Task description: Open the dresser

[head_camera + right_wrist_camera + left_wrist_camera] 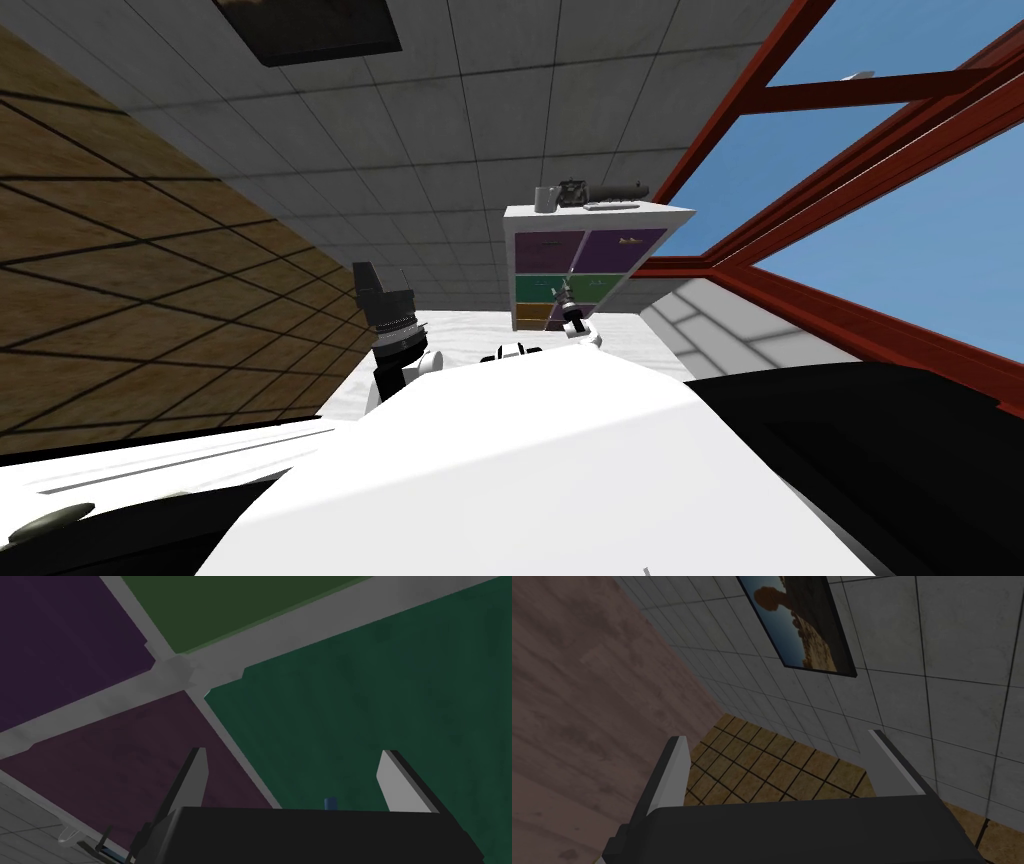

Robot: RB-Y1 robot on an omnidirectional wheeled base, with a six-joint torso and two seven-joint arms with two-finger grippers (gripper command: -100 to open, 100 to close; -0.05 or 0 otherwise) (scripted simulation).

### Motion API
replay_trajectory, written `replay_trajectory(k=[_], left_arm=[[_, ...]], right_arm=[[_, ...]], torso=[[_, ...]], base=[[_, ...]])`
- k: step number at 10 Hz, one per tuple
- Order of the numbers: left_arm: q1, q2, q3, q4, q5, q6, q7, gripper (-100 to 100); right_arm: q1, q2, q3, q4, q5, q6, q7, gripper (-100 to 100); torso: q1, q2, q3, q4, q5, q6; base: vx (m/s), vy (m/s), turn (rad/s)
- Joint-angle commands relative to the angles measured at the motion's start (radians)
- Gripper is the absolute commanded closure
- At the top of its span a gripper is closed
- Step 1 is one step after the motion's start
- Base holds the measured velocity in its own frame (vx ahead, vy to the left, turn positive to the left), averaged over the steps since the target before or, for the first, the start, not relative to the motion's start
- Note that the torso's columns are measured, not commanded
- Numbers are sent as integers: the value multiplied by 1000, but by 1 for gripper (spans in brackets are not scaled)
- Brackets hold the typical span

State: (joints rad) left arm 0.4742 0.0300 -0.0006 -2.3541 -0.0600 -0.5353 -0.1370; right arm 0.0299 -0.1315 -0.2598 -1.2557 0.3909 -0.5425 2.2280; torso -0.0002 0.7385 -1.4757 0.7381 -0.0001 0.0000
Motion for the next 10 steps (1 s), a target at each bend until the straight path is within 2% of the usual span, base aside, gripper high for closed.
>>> replay_trajectory(k=[1, 3, 5, 7, 10], left_arm=[[0, 0, 0, 0, 0, 0, 0, 0], [0, 0, 0, 0, 0, 0, 0, 0], [0, 0, 0, 0, 0, 0, 0, 0], [0, 0, 0, 0, 0, 0, 0, 0], [0, 0, 0, 0, 0, 0, 0, 0]], right_arm=[[9, -5, -9, -13, 9, -8, 48, -100], [18, -32, -16, -24, 16, -15, 85, -100], [26, -27, -23, -36, 23, -21, 121, -100], [34, 30, -30, -48, 31, -28, 159, -100], [38, 120, -34, -55, 35, -32, 181, -100]], torso=[[0, 0, 0, 0, 0, 0], [0, -1, -1, 0, 0, 0], [0, 0, 0, 0, 0, 0], [1, -1, 0, 0, 0, 0], [-1, 0, 0, 0, 0, 0]], base=[[13, 34, -12], [13, 32, -16], [7, 28, -13], [9, 34, -15], [5, 19, -5]])
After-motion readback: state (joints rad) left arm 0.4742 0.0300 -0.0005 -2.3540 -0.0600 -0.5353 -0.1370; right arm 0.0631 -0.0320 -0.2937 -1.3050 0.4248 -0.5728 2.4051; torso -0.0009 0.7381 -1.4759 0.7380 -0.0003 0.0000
